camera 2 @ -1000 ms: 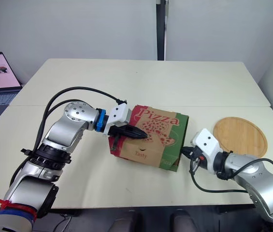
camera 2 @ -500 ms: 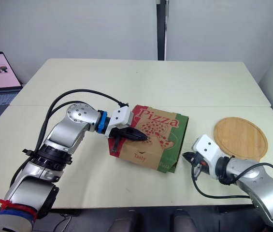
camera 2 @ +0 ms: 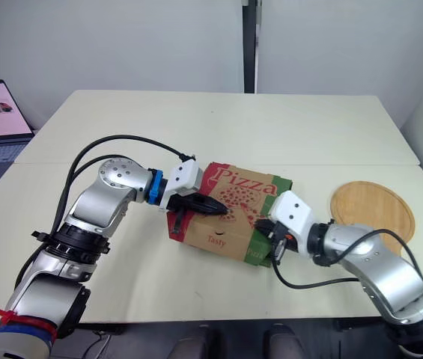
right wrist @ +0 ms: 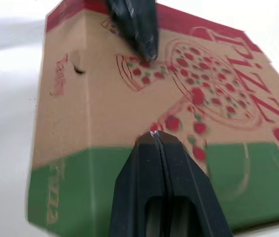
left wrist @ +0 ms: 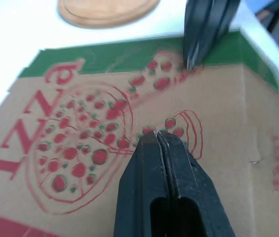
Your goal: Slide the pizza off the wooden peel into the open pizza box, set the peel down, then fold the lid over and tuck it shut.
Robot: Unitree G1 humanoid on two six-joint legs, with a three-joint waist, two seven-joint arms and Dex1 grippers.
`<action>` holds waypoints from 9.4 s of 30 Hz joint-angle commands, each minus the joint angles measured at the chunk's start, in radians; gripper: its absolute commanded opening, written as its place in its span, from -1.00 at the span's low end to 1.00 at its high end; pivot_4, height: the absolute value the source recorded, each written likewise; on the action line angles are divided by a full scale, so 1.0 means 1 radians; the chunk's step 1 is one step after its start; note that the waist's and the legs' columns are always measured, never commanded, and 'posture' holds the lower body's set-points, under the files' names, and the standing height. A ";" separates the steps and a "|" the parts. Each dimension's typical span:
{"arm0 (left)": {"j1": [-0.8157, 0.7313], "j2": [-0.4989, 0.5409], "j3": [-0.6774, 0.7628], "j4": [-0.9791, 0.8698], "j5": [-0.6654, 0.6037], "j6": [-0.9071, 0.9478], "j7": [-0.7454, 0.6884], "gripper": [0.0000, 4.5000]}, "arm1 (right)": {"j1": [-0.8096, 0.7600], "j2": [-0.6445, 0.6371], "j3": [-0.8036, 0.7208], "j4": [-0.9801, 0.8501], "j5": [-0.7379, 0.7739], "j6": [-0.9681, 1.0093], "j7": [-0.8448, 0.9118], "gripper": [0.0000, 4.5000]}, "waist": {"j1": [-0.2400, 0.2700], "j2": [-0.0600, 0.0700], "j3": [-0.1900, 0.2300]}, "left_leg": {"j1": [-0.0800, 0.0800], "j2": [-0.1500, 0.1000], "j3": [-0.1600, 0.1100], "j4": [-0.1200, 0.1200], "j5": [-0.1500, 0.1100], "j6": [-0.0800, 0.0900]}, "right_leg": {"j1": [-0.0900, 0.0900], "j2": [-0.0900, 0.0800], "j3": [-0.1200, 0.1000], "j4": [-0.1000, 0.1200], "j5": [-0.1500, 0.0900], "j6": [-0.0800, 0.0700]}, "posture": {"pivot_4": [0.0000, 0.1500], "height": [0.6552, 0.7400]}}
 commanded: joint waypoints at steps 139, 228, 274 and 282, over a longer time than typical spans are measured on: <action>0.091 0.254 0.079 0.096 0.110 -0.147 -0.028 -1.00 | -0.203 0.244 0.220 0.161 -0.247 -0.078 0.021 -0.99 | -0.018 0.000 0.000 | 0.000 0.000 -0.001 -0.001 0.000 0.000 | -0.001 0.000 -0.001 0.001 0.000 0.000 | 1.00 0.81; 0.186 0.082 0.033 -0.053 0.109 -0.074 0.137 -1.00 | -0.199 0.270 0.230 0.139 -0.239 -0.046 0.038 -0.99 | -0.013 0.000 0.000 | 0.001 -0.002 -0.002 -0.001 0.000 0.000 | -0.001 -0.002 -0.002 0.001 0.000 0.000 | 1.00 0.81; 0.177 0.056 -0.002 0.002 0.109 -0.162 0.126 -1.00 | -0.197 0.288 0.225 0.152 -0.269 -0.051 0.038 -0.99 | -0.014 0.000 0.000 | 0.001 -0.003 -0.003 -0.001 0.000 0.000 | -0.001 -0.002 -0.001 0.001 0.000 0.000 | 1.00 0.81; 0.158 0.051 -0.018 -0.031 0.117 -0.160 0.103 -1.00 | -0.195 0.289 0.229 0.153 -0.270 -0.051 0.040 -0.99 | -0.015 0.000 0.000 | 0.001 -0.003 -0.003 -0.001 0.000 0.000 | -0.001 -0.002 -0.001 0.001 0.000 0.000 | 1.00 0.81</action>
